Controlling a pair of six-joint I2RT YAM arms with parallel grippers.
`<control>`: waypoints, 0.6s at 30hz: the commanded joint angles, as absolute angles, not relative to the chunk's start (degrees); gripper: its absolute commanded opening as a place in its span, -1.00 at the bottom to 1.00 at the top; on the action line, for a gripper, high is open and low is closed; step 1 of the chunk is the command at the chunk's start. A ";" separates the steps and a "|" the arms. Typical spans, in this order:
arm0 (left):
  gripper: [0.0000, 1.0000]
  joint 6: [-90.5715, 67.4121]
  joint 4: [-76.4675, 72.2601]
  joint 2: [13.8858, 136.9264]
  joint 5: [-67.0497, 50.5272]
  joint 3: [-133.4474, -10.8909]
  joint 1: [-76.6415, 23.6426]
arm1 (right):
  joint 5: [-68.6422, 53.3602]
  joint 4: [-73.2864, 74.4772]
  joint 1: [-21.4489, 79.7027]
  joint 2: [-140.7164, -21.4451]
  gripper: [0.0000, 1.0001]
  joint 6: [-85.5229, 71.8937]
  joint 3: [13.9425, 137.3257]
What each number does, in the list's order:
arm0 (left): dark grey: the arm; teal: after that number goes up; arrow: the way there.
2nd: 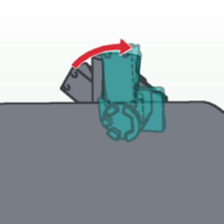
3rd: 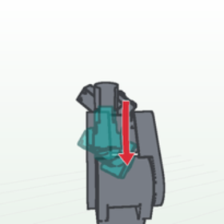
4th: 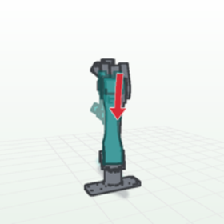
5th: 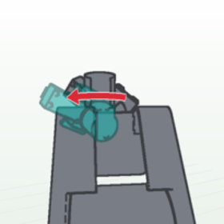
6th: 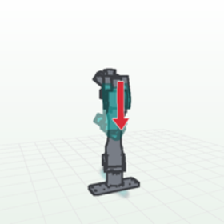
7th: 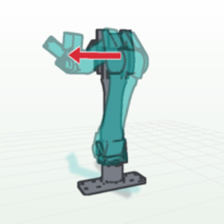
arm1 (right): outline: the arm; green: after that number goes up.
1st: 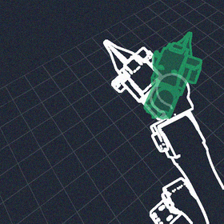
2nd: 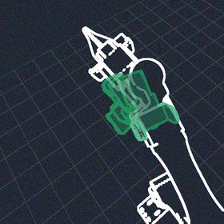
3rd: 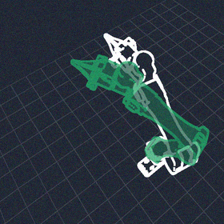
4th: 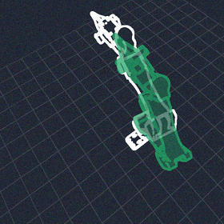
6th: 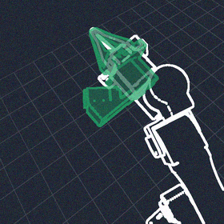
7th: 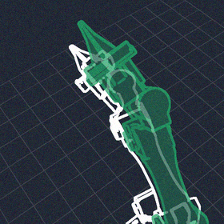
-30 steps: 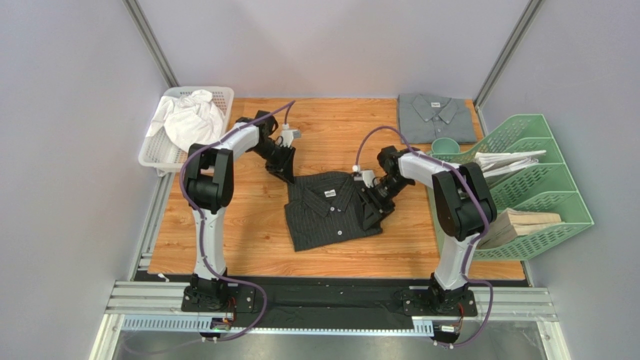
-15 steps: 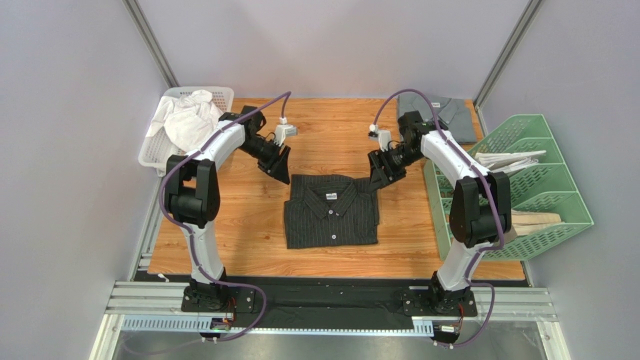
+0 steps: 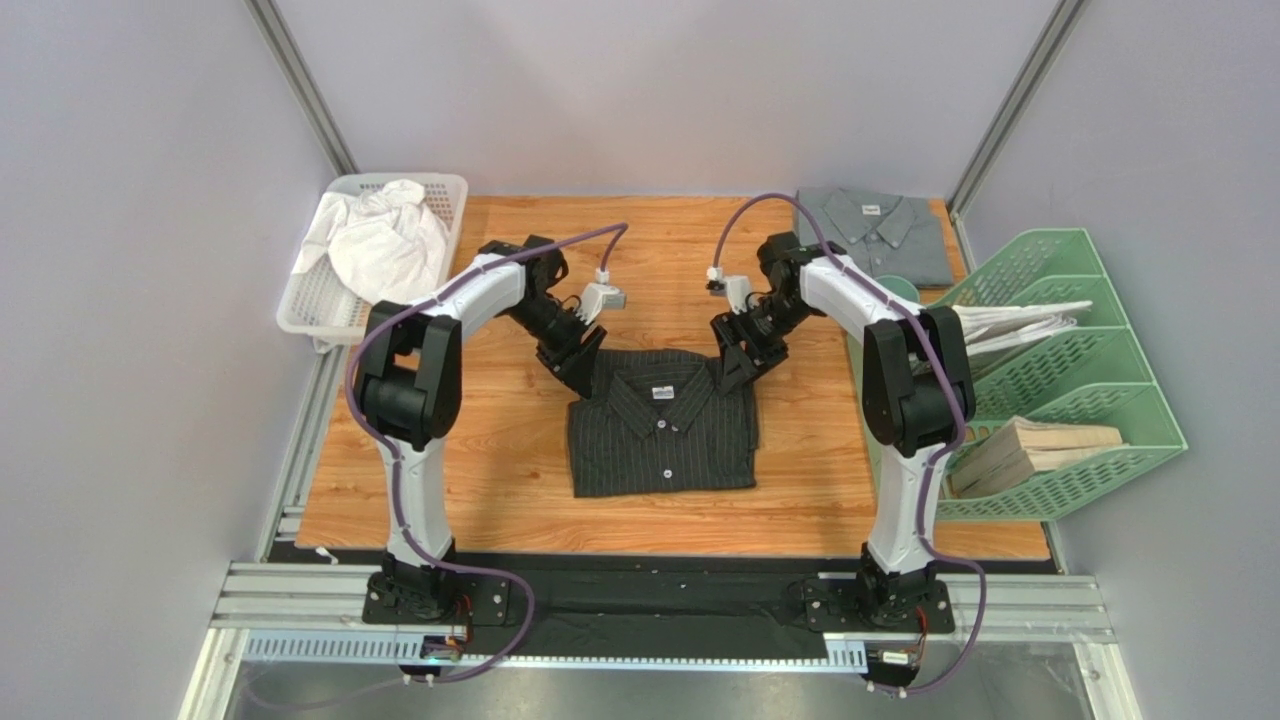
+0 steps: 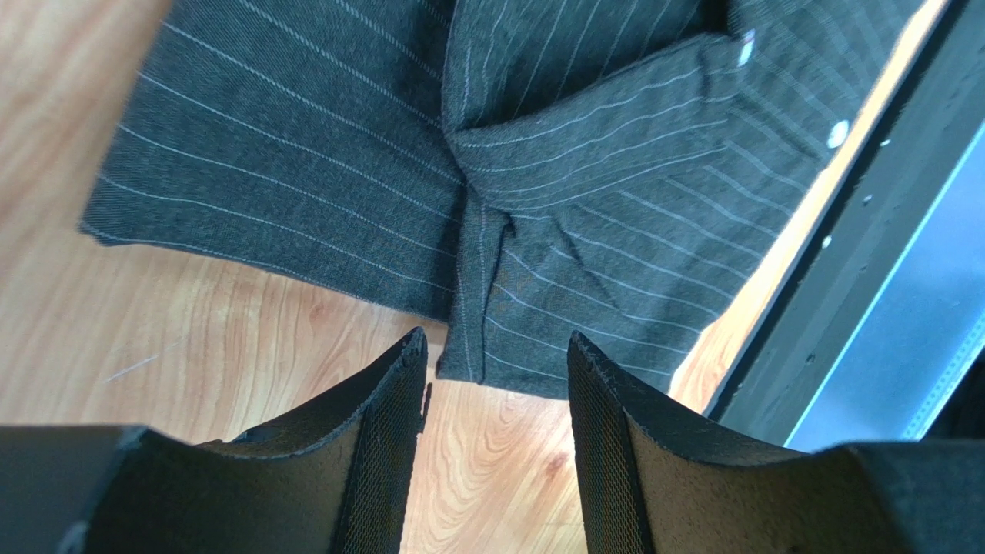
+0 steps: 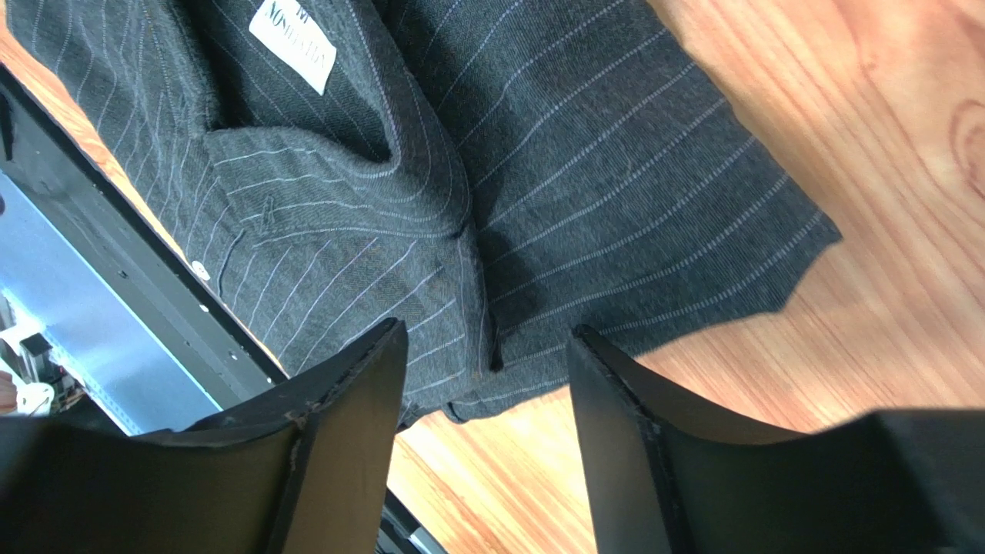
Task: Fold and stack the long sleeve shirts
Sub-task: Fold the shirt
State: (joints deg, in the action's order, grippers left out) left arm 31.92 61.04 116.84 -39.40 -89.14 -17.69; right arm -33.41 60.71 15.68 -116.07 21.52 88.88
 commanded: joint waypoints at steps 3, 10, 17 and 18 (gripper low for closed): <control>0.07 33.40 58.45 118.21 -36.48 -87.19 -19.25 | -33.31 58.19 16.52 -116.54 0.11 22.24 88.51; 0.04 32.17 56.95 119.62 -34.55 -86.49 -20.12 | -31.29 57.22 16.52 -116.54 0.00 22.41 86.49; -0.44 32.43 58.18 118.66 -36.47 -84.73 -20.30 | -32.78 58.53 16.52 -115.23 -0.65 22.94 86.92; -0.54 32.43 58.88 118.22 -37.00 -84.73 -20.30 | -33.04 59.06 16.52 -114.79 -0.73 22.94 87.18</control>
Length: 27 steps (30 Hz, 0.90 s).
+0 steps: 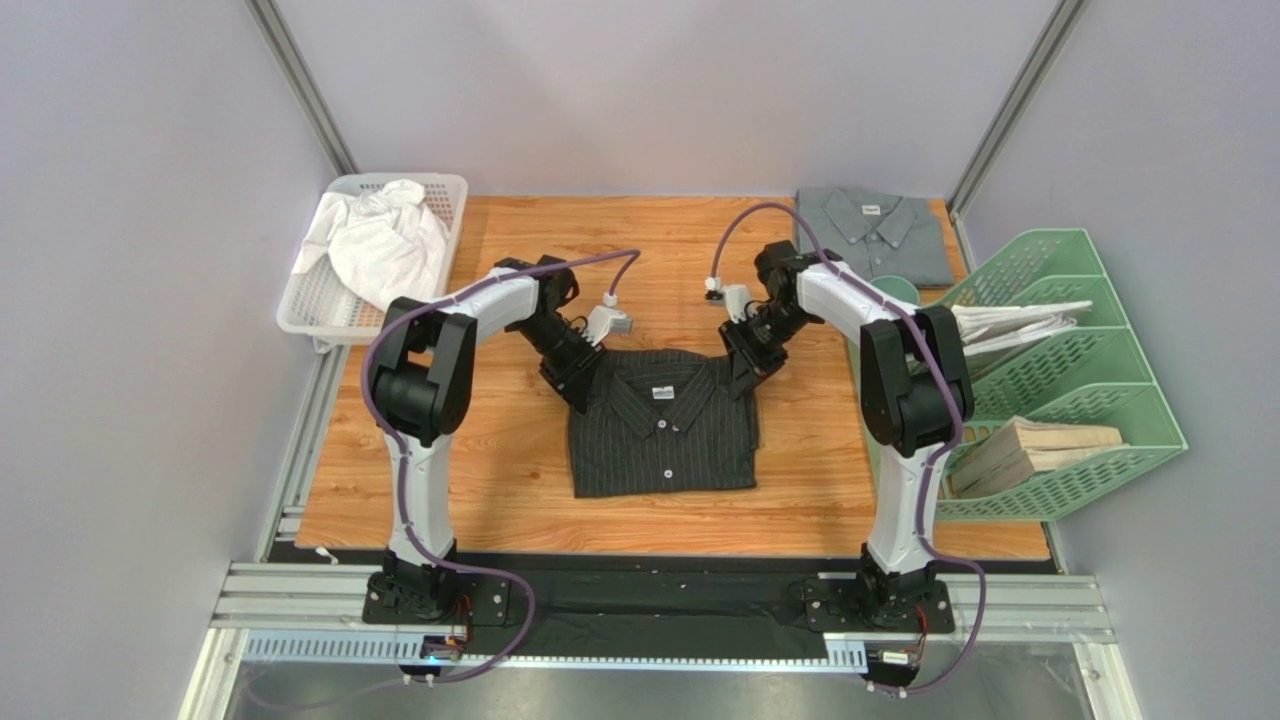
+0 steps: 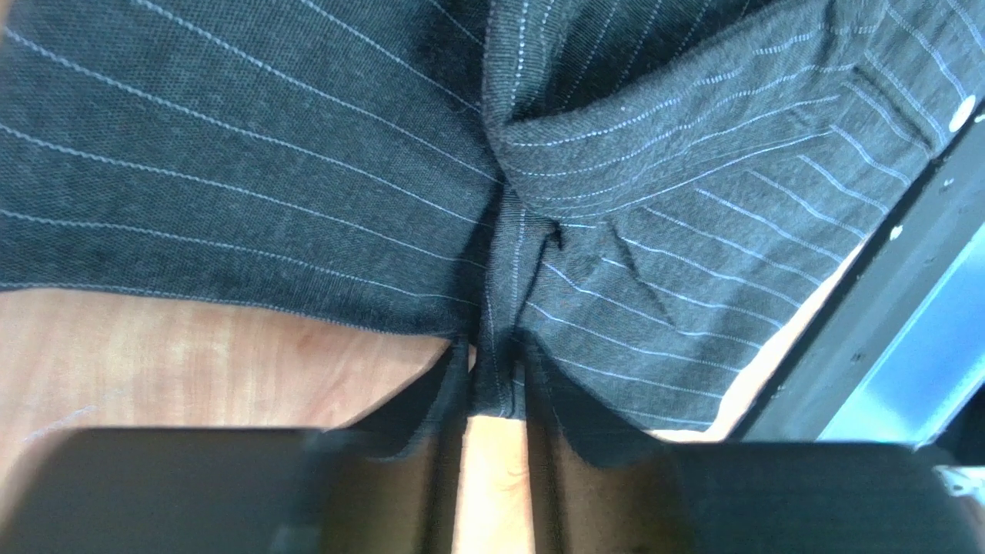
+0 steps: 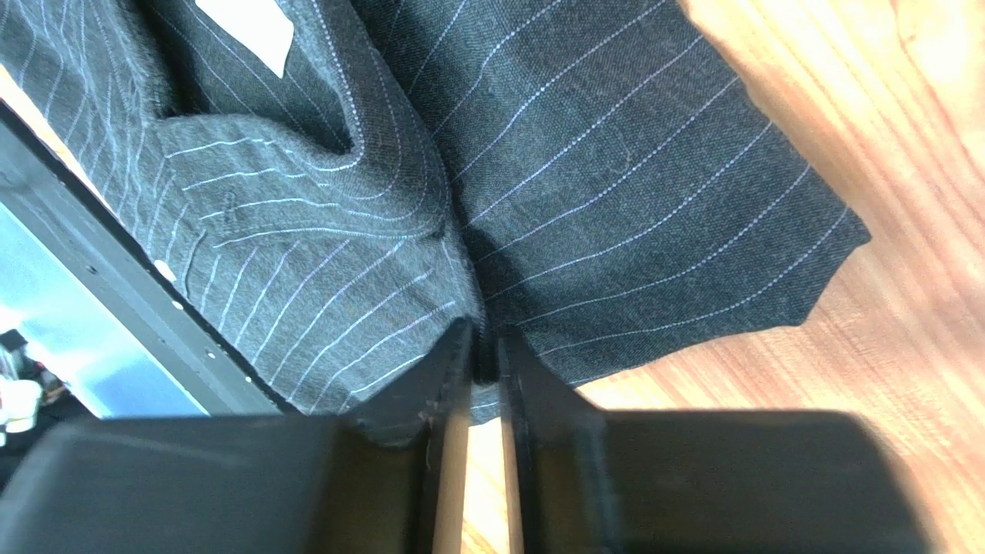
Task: Fold and stack the long sleeve shirts
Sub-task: Fold the shirt
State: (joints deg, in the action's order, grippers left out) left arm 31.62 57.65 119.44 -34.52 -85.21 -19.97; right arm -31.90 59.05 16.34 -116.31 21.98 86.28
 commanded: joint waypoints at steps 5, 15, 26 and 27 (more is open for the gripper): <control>-0.93 32.35 60.82 115.58 -39.20 -84.81 -20.39 | -33.75 60.11 16.52 -113.12 -1.00 22.68 87.19; -0.40 30.85 65.66 112.85 -35.42 -88.95 -20.30 | -33.57 60.56 15.73 -109.68 -1.00 22.50 85.96; -0.26 28.39 63.28 116.89 -34.10 -88.07 -20.30 | -33.93 60.21 15.73 -112.41 -1.00 22.15 87.01; -0.36 27.95 63.28 116.98 -33.84 -87.98 -20.30 | -33.84 60.21 15.73 -112.41 -1.00 22.15 87.01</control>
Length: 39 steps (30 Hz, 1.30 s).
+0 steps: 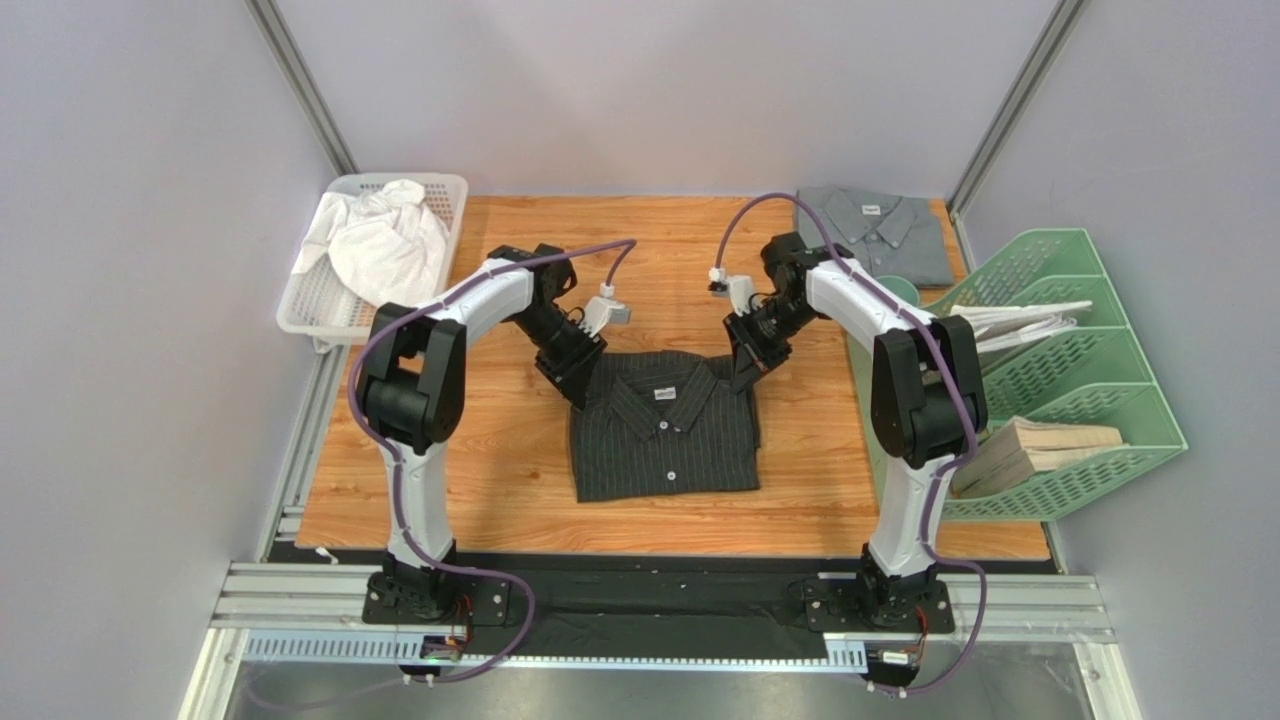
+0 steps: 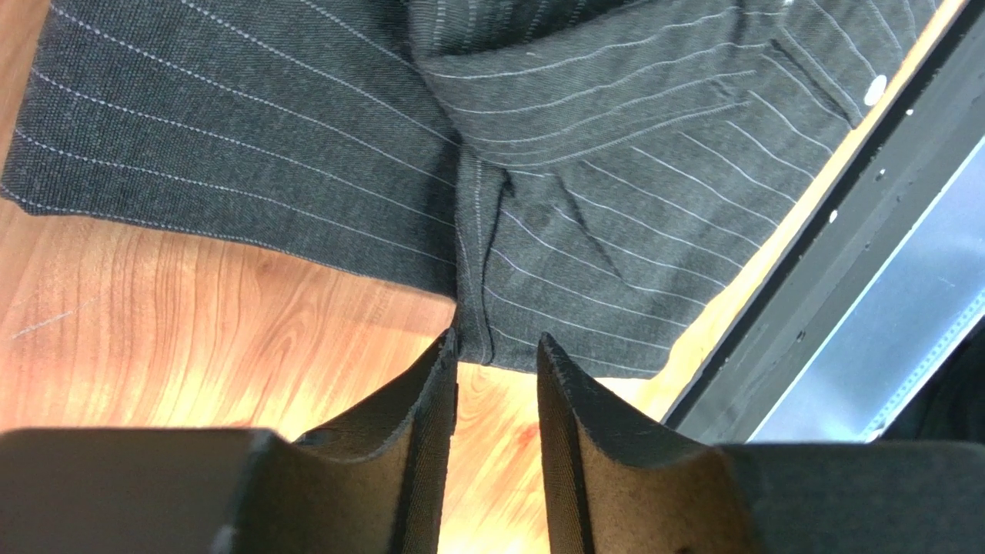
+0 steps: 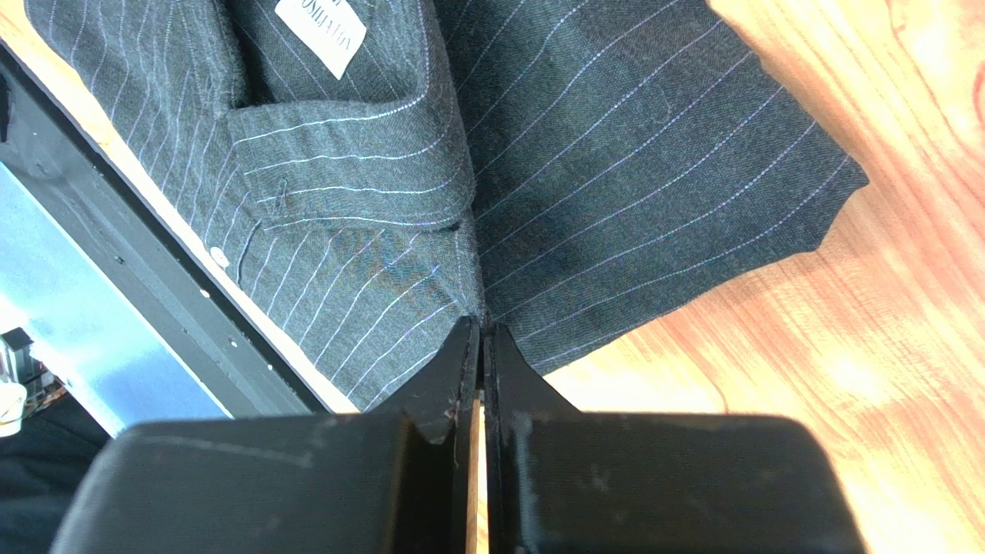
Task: Fold and stack the long sleeve shirts
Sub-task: Fold the shirt
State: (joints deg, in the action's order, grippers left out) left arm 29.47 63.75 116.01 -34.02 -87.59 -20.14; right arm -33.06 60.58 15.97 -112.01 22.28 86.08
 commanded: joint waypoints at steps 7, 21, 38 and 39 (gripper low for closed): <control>-0.98 28.65 64.60 117.69 -34.80 -88.50 -20.30 | -33.66 60.47 15.73 -112.06 -1.00 22.41 86.84; -1.00 29.53 63.98 108.02 -36.03 -93.42 -20.30 | -33.92 60.73 12.75 -107.05 -1.00 22.41 87.80; -0.33 27.86 58.36 115.93 -38.93 -93.96 -20.92 | -29.89 56.78 12.30 -116.89 -1.00 21.71 90.62; -0.31 27.69 58.36 116.36 -39.46 -93.78 -21.18 | -29.45 56.69 12.22 -116.98 -1.00 21.88 90.53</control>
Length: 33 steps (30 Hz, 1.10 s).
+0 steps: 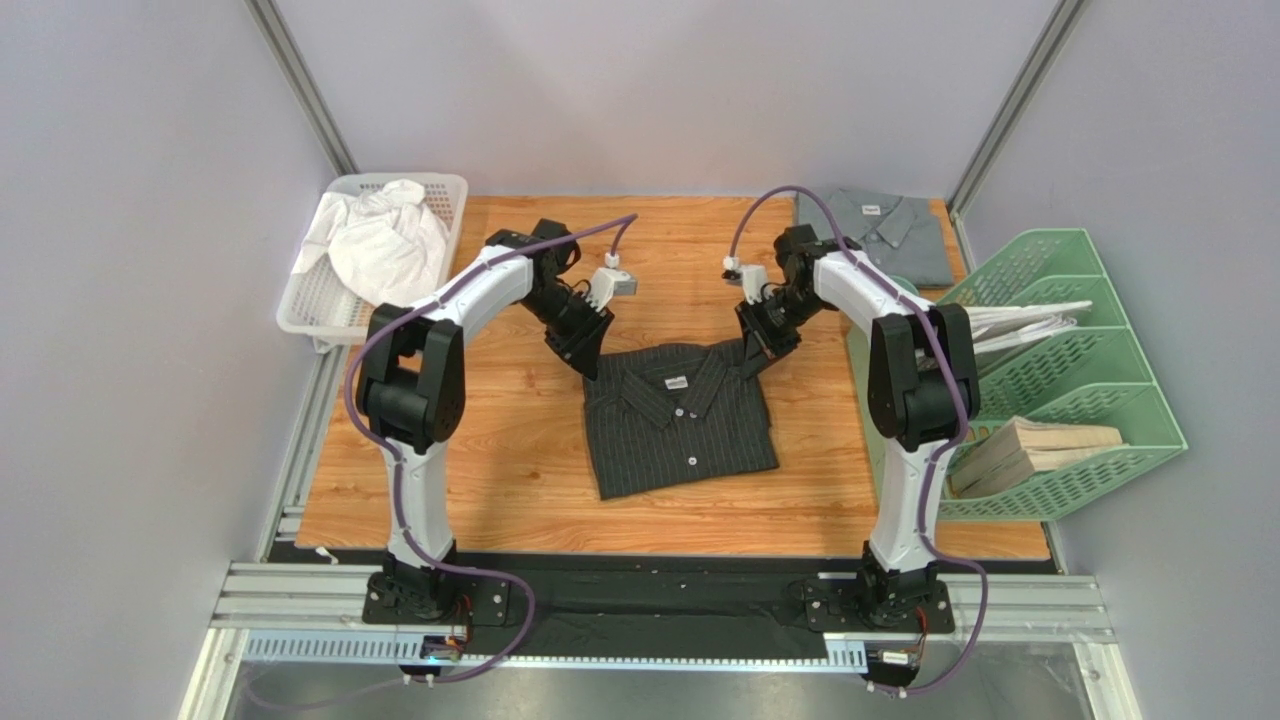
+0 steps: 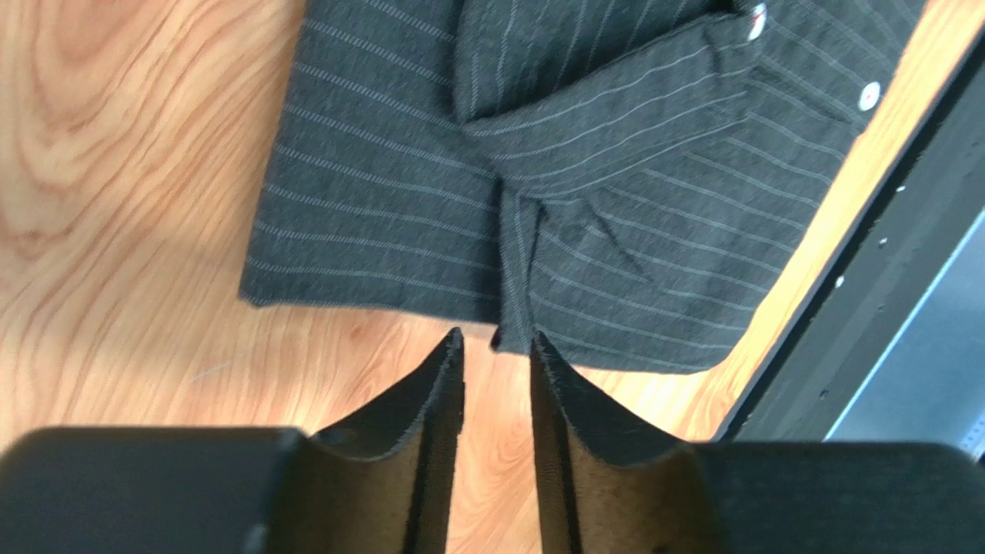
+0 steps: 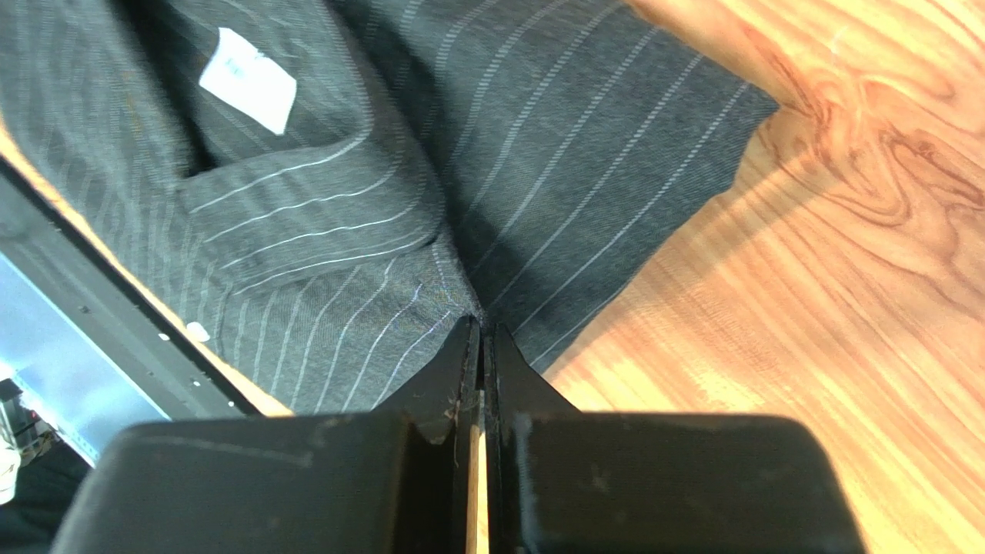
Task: Fold and stack the long sleeve shirts
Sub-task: Fold the shirt
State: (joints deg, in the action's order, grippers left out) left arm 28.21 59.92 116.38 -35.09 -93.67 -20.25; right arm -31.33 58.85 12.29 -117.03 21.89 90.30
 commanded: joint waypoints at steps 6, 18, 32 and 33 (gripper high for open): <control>-0.18 27.60 59.23 120.23 -40.60 -92.64 -22.41 | -28.74 56.16 12.22 -117.60 -1.00 21.62 90.44; -0.69 28.56 58.97 119.63 -38.41 -89.21 -25.49 | -30.76 56.69 12.22 -114.44 -1.00 20.92 88.51; -1.00 29.18 59.68 114.77 -33.75 -94.48 -23.12 | -31.29 57.48 9.58 -114.06 -1.00 21.18 93.16; -1.00 28.92 59.24 116.79 -33.58 -94.92 -22.85 | -31.38 57.13 9.58 -115.21 -1.00 20.75 93.51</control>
